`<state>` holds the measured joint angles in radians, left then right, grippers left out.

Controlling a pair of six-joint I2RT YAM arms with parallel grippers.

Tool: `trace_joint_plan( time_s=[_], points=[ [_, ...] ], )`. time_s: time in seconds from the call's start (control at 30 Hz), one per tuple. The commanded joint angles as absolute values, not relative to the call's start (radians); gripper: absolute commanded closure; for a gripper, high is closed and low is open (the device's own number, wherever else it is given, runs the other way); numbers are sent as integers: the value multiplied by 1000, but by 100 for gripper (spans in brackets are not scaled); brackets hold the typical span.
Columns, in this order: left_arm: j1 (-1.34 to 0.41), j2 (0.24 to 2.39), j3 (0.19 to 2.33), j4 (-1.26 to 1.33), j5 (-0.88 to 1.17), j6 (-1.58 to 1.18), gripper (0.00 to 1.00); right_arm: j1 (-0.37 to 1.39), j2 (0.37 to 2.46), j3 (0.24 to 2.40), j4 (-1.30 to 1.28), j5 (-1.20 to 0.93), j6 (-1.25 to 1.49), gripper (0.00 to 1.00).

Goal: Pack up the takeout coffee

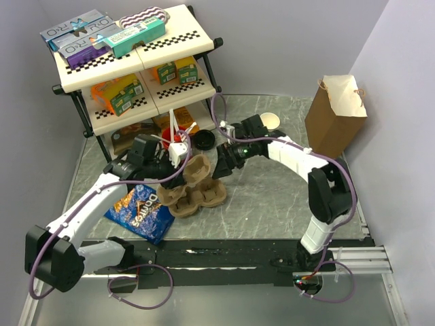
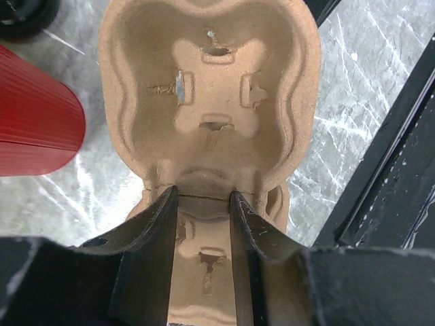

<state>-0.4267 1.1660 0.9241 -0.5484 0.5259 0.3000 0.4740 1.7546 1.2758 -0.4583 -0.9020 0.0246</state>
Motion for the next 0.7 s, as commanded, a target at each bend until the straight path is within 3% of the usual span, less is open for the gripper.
trace_joint_plan(
  time_s=[0.0,0.2,0.37,0.67],
  points=[
    [-428,1111,989,-545,519,350,99,457,1618,1296,-583,-876,-302,2],
    [-413,1055,1061,-497,407,221,99,489,1506,1143,-574,-807,-705,2],
    [-374,1014,1181,-494,357,169,99,621,1470,1077,-493,-701,-983,1],
    [-339,968,1322,-431,252,152,99,872,1517,965,-120,-453,-1091,0]
  ],
)
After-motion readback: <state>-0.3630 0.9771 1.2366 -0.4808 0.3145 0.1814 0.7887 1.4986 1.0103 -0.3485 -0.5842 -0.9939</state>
